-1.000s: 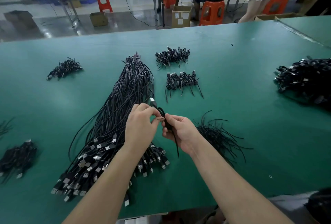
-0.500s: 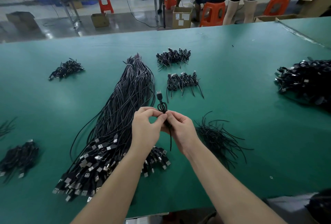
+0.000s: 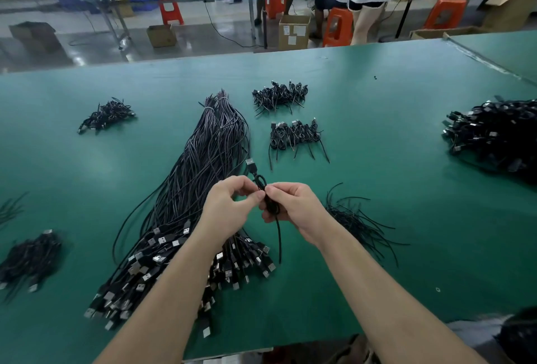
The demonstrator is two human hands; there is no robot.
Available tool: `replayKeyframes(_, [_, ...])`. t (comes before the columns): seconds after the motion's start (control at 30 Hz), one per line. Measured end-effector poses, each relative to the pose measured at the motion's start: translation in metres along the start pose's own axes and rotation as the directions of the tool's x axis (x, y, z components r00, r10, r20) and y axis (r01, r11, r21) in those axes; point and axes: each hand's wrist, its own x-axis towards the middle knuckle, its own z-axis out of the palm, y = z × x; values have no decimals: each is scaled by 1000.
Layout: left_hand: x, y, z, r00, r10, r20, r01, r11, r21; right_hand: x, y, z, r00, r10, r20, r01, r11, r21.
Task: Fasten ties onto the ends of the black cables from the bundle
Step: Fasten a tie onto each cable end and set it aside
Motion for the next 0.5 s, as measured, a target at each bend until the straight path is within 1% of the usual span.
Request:
replayKeyframes(0.1, [-1, -1, -1, 995, 103, -2, -101, 981, 165, 0, -2, 0, 998, 52, 31, -50, 997, -56])
replayKeyframes(0.17, [-2, 0, -1, 986, 167, -15, -161, 967, 199, -1, -2, 0, 993, 106, 49, -106, 994, -18])
replayKeyframes(0.2, [-2, -1, -1, 987, 161, -26, -155, 973, 170, -1, -2, 0, 991, 122, 47, -122, 993, -2])
replayKeyframes(0.23, [-2, -1, -2, 991, 126, -34, -122, 987, 105, 0, -3, -1, 993, 112, 33, -111, 993, -27])
replayKeyframes(0.27, [-1, -1, -3, 997, 69, -31, -69, 998, 7, 0, -3, -3, 998, 64, 14, -62, 991, -117])
replayKeyframes(0.3, [-1, -1, -4, 1000, 6, -16, -7, 994, -107, 1, -3, -6, 1000, -19, 7, 20, 966, -257])
replayKeyframes(0.33, [-1, 0, -5, 999, -51, -1, 49, 977, -207, 1, -3, -9, 994, -111, 22, 110, 913, -392])
replayKeyframes(0.37, [-1, 1, -5, 996, -93, 5, 91, 957, -274, 1, -4, -10, 981, -186, 52, 188, 855, -483])
replayKeyframes(0.4, [-1, 1, -5, 992, -125, 6, 121, 943, -309, 1, -5, -11, 968, -235, 85, 244, 816, -524])
replayKeyframes(0.43, [-2, 1, -5, 989, -148, 11, 144, 934, -327, 2, -6, -10, 959, -263, 104, 277, 799, -534])
replayKeyframes(0.5, [-3, 1, -3, 986, -164, 40, 167, 918, -360, 4, -5, -10, 952, -293, 93, 297, 801, -519])
